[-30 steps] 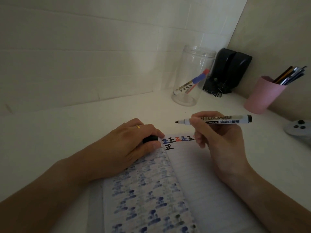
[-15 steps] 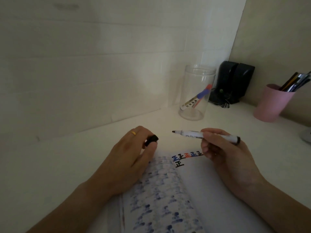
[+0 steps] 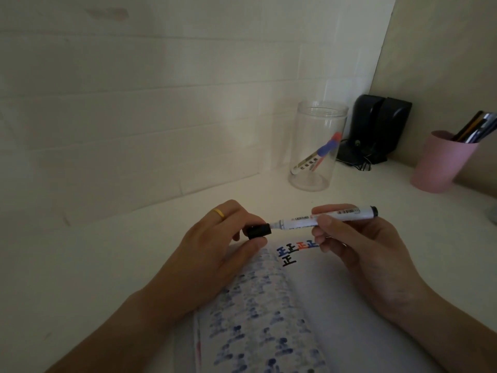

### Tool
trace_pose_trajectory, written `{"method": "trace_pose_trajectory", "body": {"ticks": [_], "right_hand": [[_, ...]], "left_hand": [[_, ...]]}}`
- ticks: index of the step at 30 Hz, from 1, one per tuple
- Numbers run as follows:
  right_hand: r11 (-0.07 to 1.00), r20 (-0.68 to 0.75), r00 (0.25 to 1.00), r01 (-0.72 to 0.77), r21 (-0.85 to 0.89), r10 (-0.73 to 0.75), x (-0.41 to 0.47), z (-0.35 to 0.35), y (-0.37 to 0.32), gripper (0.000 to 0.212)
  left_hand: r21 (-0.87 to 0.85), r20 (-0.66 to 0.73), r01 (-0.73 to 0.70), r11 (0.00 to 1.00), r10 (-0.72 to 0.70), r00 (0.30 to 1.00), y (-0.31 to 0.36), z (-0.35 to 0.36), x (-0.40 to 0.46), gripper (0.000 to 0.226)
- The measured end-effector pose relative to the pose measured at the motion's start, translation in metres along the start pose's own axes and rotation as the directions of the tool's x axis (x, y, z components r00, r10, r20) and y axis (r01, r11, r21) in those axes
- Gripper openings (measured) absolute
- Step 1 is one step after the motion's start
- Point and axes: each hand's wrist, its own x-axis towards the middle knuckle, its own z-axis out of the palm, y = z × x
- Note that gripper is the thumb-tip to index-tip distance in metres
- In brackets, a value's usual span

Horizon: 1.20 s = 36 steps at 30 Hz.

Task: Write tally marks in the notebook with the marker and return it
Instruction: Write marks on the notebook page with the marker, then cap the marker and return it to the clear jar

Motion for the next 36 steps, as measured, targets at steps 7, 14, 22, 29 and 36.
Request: {"method": "trace_pose_trajectory", "body": {"ticks": [7,14,22,29,36], "right_hand": [[1.0,0.07,0.997,-0.029,-0.009,0.029,-0.004,0.002,-0.003,0.026],[0.999,0.166,0.985,-0.042,-0.022,0.045,-0.006,0.002,-0.007,0.028],[0.993,0.215,0.977,0.041,-0.11,-0.017,-0.012,0.002,-0.009,0.037],[0.961,0.273,0.958,-0.01,-0.276,0.088,-0.007,-0.002,-0.024,0.027],[0.963,0.337,0.915,-0.15,-0.222,0.22,-0.009,0.003,-0.029,0.008]], "left_hand": [[-0.014,-0.002,-0.033,0.999,0.033,0.999,0.003,-0.002,-0.001,0.014],[-0.068,0.007,-0.063,0.996,0.063,0.998,0.012,-0.004,-0.001,0.023],[-0.163,0.032,-0.003,0.987,0.008,0.999,0.02,-0.002,-0.007,0.031],[-0.183,-0.024,-0.009,0.983,0.005,1.0,0.02,-0.003,-0.001,0.024],[-0.216,-0.131,0.033,0.976,-0.062,0.989,0.016,0.001,0.0,0.026]]}}
